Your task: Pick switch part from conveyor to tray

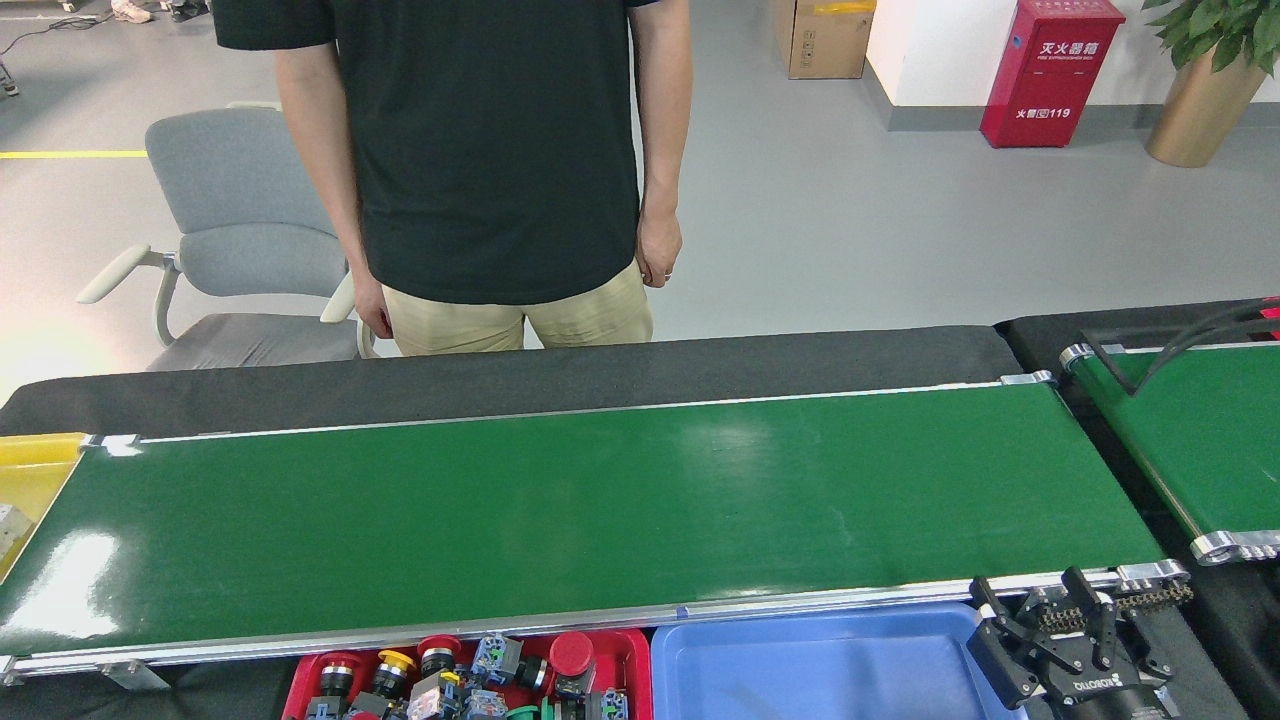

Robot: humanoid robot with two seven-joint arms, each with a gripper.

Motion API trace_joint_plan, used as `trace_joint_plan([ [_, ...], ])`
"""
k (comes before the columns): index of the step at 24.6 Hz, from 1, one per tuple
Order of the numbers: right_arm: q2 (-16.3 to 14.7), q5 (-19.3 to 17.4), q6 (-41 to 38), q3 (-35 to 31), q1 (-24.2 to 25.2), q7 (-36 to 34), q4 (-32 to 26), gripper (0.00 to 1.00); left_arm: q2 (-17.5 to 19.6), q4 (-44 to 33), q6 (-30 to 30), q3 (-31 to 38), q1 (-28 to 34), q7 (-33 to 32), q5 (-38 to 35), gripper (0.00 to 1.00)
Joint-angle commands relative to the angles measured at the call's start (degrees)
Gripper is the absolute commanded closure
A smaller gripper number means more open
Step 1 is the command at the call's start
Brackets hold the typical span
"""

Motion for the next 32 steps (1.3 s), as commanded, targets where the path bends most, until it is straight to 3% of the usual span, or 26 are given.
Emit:
trace_joint_plan([
  [1,-2.0,-0.3,4.3,2.0,-0.6,-2.8,-0.7,0.03,-0.4,-0.6,-0.3,2.6,0.0,0.3,0.3,0.00],
  [4,-9.1,-3.3,12.4,11.3,0.3,-9.8,-0.7,0.03,-0.7,-0.6,-0.3,7.8,-0.4,0.3,0.1,0.00],
  [6,-13.0,-5.7,17.0,16.4,0.7,-10.5,-0.8,0.02,-0.6,-0.6,-0.3,11.2,-1.1,0.4,-0.3,0.01],
  [7,-13.7,-6.6,17.4,17.5,0.7,-10.5,-0.8,0.02,-0.3,-0.6,3.9,12.3,-1.9,0.4,-1.3,0.01],
  [9,-13.9,-7.0,17.2,17.7,0.7,-10.5,-0.9,0.02,0.3,-0.5,13.6,13.0,-3.0,1.3,-4.8,0.01],
  [11,-13.9,-7.0,16.4,17.7,0.7,-10.6,-0.8,0.02,1.1,-0.6,17.7,13.1,-3.0,5.3,-8.4,0.01],
  [17,-13.1,-7.0,13.4,17.3,2.3,-10.3,-0.6,0.01,2.5,-0.4,16.0,8.4,-3.4,6.4,-9.0,0.00],
  [21,-13.1,-7.1,13.4,17.3,3.1,-10.3,-0.7,0.01,4.5,-0.2,12.4,7.2,-3.7,3.7,-7.3,0.00],
  [26,-12.3,-7.1,13.4,16.3,3.7,-10.3,-1.0,0.01,10.8,1.5,12.5,4.8,-7.2,3.2,-4.6,0.00],
  [32,-10.2,-7.1,13.3,9.9,8.3,-10.7,-1.3,0.01,13.5,4.8,13.1,-1.2,-11.9,3.2,-4.3,0.00],
])
